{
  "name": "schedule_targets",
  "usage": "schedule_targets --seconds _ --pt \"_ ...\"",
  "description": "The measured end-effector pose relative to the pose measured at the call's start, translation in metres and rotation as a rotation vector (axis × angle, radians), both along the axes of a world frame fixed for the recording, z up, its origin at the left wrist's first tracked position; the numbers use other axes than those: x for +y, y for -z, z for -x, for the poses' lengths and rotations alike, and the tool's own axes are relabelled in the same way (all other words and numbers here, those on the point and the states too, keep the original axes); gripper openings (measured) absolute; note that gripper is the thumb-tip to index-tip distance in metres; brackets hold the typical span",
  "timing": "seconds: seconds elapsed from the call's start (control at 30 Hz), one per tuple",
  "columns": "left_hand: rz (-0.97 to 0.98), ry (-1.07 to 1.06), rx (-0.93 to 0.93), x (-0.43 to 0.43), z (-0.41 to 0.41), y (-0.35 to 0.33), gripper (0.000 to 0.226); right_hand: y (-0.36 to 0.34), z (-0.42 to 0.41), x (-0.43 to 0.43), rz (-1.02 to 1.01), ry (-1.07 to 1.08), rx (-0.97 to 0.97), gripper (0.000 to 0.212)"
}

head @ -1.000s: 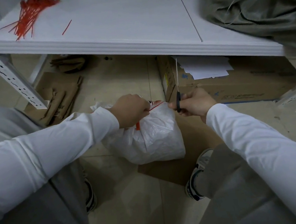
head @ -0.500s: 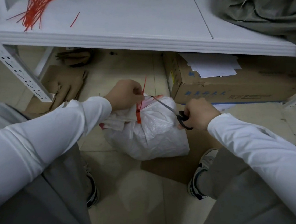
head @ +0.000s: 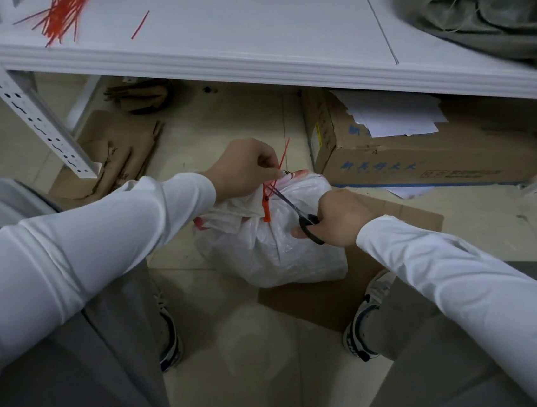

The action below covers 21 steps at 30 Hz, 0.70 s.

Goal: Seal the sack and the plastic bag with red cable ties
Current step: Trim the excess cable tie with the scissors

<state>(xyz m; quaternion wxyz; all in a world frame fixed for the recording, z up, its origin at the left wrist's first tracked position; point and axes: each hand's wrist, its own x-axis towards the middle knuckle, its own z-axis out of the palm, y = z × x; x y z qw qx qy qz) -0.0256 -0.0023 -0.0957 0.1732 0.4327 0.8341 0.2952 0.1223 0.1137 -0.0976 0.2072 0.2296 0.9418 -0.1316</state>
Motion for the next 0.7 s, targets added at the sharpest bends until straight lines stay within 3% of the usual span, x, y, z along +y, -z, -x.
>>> schedule_targets --seconds 0.47,0.7 --pt "-0.018 0.068 0.005 0.005 -0.008 0.000 0.009 0.003 0.011 -0.019 0.609 0.455 -0.089 0.045" --pt "-0.019 0.109 0.016 0.012 -0.010 0.002 0.009 0.015 0.008 -0.027 0.735 0.560 -0.067 0.048"
